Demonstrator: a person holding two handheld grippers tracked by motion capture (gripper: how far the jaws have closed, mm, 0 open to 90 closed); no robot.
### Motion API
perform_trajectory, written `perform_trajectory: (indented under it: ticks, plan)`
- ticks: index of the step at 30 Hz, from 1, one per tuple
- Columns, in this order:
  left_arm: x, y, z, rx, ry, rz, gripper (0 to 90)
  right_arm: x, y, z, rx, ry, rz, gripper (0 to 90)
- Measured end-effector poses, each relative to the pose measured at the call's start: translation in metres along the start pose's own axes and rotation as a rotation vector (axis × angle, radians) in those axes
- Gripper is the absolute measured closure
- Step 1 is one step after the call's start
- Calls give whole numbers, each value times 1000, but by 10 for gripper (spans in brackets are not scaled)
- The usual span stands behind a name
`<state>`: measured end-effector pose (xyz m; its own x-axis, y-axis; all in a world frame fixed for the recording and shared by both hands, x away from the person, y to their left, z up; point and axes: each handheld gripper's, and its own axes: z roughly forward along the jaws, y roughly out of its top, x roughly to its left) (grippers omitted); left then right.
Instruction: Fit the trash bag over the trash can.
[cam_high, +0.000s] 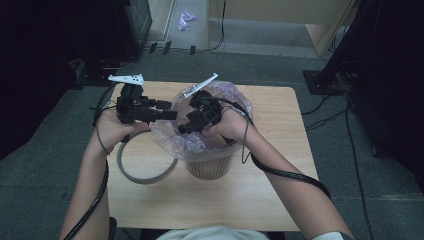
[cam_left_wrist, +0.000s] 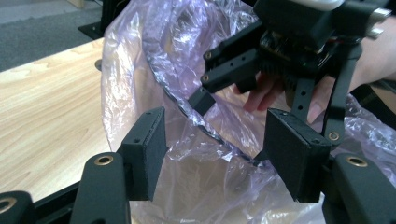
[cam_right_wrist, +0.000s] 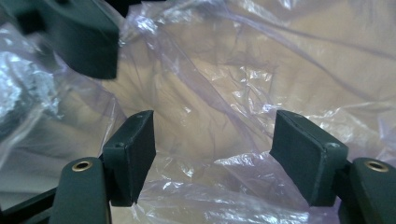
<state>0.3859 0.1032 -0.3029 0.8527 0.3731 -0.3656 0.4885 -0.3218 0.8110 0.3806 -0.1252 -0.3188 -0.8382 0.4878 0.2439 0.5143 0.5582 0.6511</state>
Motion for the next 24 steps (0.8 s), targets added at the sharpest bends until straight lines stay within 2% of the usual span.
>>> perform_trajectory:
  ticks: [3,5,8,10,13,15,17,19,22,24]
  plan:
    - [0,0,0,0,-2,2,385,1,2,-6,-20,15,-24,304]
    - [-1,0,-2,-4,-1,4,386,-1,5,-15,-32,10,-42,356]
    - [-1,1,-3,-10,-1,4,386,-8,9,-33,-64,4,-35,582]
    - [-1,1,-3,-10,-2,5,386,-16,11,-43,-94,0,-4,646]
    - [-1,0,-2,-5,-2,6,386,-31,12,-46,-114,-54,13,636]
    - [-1,0,0,-2,-5,3,386,-40,11,-42,-113,-67,28,564]
    - [-2,0,1,0,-7,7,386,-46,11,-36,-112,-87,22,476]
    - [-1,0,2,5,-4,6,386,-49,11,-31,-103,-100,26,446]
    - [2,-2,2,11,-7,-2,384,-47,11,-29,-101,-87,9,399]
    - [2,-1,-3,3,-14,0,385,-45,12,-32,-109,-72,35,399]
